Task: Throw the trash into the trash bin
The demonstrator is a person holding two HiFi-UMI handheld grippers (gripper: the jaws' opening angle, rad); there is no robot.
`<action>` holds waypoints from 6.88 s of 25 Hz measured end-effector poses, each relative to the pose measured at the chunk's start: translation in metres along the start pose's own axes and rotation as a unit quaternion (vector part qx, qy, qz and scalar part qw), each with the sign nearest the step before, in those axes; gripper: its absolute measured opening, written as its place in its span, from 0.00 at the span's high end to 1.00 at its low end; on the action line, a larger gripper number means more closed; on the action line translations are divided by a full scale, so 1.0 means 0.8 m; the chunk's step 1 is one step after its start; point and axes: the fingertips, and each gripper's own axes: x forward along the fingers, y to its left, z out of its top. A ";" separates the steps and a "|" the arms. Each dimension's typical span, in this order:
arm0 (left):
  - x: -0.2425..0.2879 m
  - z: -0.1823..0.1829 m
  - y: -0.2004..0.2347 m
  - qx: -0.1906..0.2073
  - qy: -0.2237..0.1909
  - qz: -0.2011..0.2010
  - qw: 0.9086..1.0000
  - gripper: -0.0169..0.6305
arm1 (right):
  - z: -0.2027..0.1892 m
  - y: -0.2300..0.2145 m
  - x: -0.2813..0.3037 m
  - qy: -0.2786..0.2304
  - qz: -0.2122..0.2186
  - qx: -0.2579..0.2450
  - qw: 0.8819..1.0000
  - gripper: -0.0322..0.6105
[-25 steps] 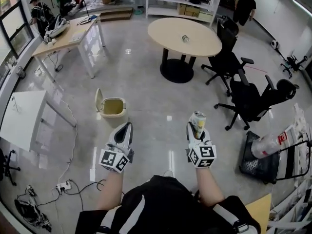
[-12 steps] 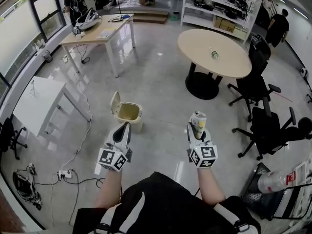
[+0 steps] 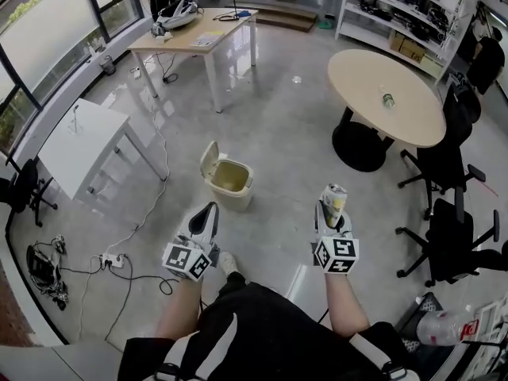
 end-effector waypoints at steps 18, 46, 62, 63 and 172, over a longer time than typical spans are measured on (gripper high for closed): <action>0.068 0.019 0.254 0.006 -0.008 0.046 0.999 0.97 | 0.050 0.157 0.246 -0.015 0.089 -0.049 0.995 0.82; 0.094 -0.182 0.382 -0.087 0.122 0.115 0.982 0.97 | -0.173 0.266 0.426 0.179 0.216 -0.094 0.955 0.82; 0.139 -0.354 0.411 -0.160 0.241 0.148 0.946 0.97 | -0.350 0.278 0.516 0.308 0.303 -0.151 0.889 0.82; 0.139 -0.362 0.413 -0.167 0.246 0.152 0.943 0.97 | -0.362 0.280 0.518 0.316 0.307 -0.157 0.884 0.82; 0.174 0.019 0.028 -0.007 -0.010 -0.145 0.989 0.97 | 0.069 0.007 0.052 -0.082 -0.028 -0.007 0.996 0.94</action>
